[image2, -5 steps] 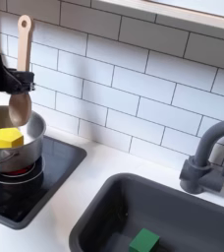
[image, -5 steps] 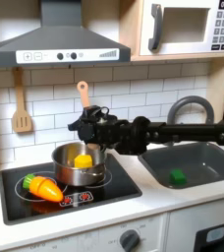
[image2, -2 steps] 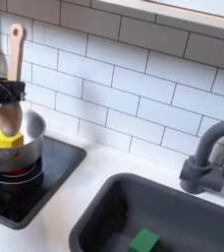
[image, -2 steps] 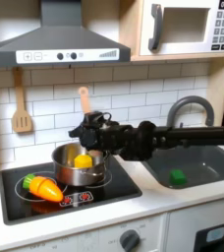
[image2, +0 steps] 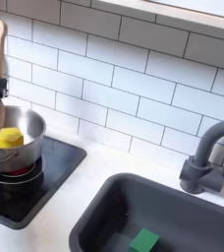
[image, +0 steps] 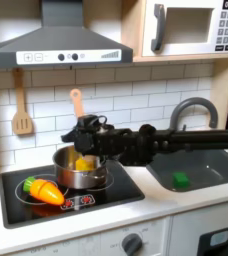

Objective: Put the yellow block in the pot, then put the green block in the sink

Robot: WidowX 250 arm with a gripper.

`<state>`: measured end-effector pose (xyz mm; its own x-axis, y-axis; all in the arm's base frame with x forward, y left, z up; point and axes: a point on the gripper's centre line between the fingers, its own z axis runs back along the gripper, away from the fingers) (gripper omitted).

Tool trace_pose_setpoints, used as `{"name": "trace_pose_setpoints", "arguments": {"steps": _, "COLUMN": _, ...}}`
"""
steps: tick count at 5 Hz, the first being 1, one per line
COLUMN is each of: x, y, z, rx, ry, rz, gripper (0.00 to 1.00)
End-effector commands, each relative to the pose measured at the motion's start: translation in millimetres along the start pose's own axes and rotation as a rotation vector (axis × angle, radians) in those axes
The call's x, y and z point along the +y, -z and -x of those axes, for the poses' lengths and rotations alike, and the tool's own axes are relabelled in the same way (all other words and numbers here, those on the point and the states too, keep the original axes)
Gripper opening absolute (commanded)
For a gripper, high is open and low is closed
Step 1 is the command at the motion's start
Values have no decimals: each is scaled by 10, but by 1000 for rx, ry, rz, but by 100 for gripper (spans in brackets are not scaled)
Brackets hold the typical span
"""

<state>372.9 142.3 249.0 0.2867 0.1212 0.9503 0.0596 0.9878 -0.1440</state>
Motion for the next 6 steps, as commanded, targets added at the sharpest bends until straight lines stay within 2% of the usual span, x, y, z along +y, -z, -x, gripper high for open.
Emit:
{"name": "trace_pose_setpoints", "arguments": {"steps": 1, "x": 249, "y": 88, "z": -193, "rx": -31, "ry": 8, "rz": -65, "gripper": 0}}
{"name": "trace_pose_setpoints", "arguments": {"steps": 2, "x": 353, "y": 201, "z": -167, "rx": -18, "ry": -11, "rz": -88, "gripper": 0}}
{"name": "trace_pose_setpoints", "arguments": {"steps": 3, "x": 336, "y": 339, "z": -96, "rx": 14, "ry": -9, "rz": -73, "gripper": 0}}
{"name": "trace_pose_setpoints", "arguments": {"steps": 4, "x": 291, "y": 468, "z": 12, "rx": 53, "ry": -8, "rz": -52, "gripper": 0}}
{"name": "trace_pose_setpoints", "arguments": {"steps": 5, "x": 132, "y": 641, "z": 97, "rx": 83, "ry": 3, "rz": -8, "gripper": 0}}
{"name": "trace_pose_setpoints", "arguments": {"steps": 6, "x": 59, "y": 758, "z": 182, "rx": 107, "ry": -9, "rz": 12, "gripper": 0}}
